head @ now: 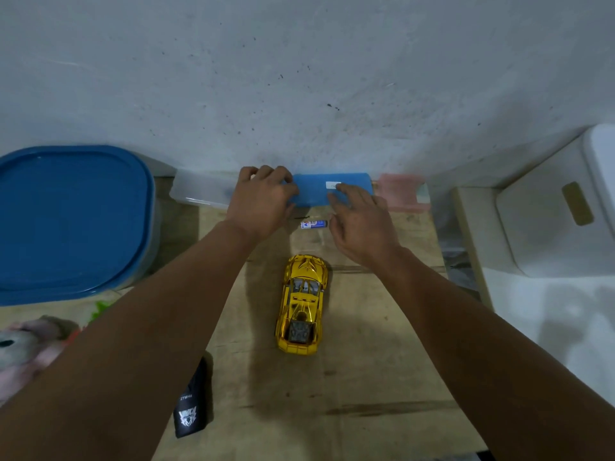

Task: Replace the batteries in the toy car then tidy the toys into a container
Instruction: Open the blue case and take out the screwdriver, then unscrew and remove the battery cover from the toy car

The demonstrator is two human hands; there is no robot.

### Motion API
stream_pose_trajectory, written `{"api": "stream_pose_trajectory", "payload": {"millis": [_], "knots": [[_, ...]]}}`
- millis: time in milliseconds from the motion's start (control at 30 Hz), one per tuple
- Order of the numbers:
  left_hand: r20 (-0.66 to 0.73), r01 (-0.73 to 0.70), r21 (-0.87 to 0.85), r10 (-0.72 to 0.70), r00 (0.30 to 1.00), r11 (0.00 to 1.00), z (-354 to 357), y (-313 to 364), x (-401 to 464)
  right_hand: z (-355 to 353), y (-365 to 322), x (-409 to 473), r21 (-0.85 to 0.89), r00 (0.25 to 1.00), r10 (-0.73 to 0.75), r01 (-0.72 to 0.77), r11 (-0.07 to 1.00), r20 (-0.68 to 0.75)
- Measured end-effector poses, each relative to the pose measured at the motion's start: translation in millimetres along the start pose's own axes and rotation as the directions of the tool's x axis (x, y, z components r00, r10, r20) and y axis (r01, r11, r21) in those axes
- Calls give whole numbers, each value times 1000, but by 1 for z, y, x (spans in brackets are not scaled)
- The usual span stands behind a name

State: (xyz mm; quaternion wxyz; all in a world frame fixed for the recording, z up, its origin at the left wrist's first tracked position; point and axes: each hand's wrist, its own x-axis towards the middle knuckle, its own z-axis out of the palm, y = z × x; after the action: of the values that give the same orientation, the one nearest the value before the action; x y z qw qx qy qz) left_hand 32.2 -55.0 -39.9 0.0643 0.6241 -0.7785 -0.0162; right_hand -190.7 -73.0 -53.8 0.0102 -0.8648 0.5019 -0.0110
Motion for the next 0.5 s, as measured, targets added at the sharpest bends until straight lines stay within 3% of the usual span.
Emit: {"api": "stream_pose_trajectory", "payload": {"millis": [167,300,433,500], "knots": [[48,31,-12,-31,998,999,-11,-8,-4,-10,-9,7,-34,997,51,-50,998,56],[-33,202,-68,-204,978,977,-19,-28,-32,-25,-22,24,18,997,71,-72,997,31],[57,434,-80,-430,901,897,-20,-39,-53,-34,-64,44,171,998,-66,66,983,-9],[127,511,-80,-500,857,856,-16,-40,-57,-35,-88,54,167,988,-152,146,975,20]]}}
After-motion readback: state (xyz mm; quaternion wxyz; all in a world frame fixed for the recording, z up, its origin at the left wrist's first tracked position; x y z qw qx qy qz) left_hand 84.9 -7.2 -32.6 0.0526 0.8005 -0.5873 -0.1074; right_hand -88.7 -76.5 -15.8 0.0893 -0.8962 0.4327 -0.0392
